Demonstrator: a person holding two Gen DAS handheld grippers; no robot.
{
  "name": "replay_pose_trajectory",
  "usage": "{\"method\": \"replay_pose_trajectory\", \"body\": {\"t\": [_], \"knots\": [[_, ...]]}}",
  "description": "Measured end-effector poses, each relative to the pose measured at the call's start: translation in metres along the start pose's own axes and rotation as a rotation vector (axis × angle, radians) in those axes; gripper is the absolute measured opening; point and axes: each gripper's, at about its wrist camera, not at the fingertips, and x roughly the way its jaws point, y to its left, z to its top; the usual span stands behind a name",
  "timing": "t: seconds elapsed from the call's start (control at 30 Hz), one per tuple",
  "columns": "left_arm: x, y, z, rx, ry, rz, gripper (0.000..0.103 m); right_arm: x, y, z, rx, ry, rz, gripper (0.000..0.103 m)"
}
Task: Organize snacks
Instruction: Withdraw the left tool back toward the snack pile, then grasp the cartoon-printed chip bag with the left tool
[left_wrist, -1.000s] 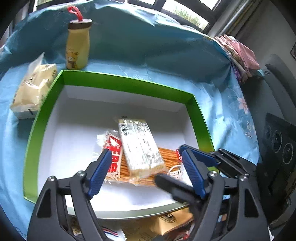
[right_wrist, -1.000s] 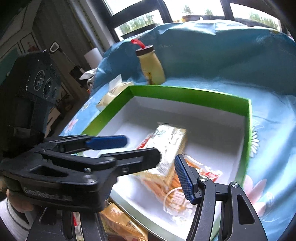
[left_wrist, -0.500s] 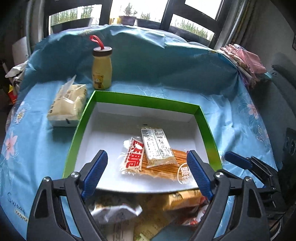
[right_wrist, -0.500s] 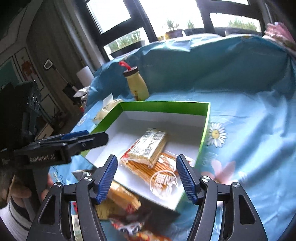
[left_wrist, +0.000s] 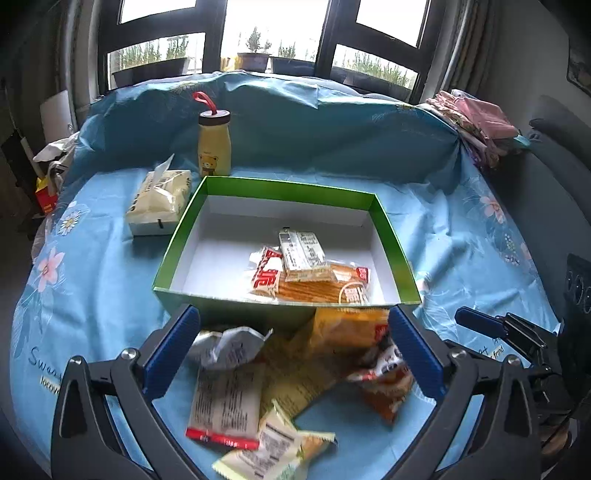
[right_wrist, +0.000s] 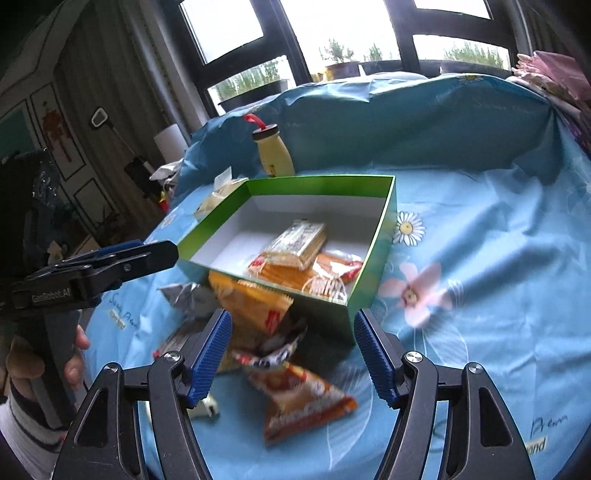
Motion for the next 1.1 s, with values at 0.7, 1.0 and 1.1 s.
{"method": "replay_pose_trajectory", "body": {"t": [0.7,1.0,1.1], "knots": [[-0.014,-0.027,-0.038,0.024,0.054,0.026,0.103,-0.017,0.009,-0.040,-0.038,0.052,-0.033,0.070],[0.001,-0.040,-0.049,0.052,0.106,0.028,0.103,-0.012,0.001,-0.054,-0.050,0.086,-0.049,0.070],[0.011,-0.043,-0.054,0.047,0.148,-0.019,0.103,-0.009,-0.006,-0.059,-0.042,0.100,-0.047,0.070]]}}
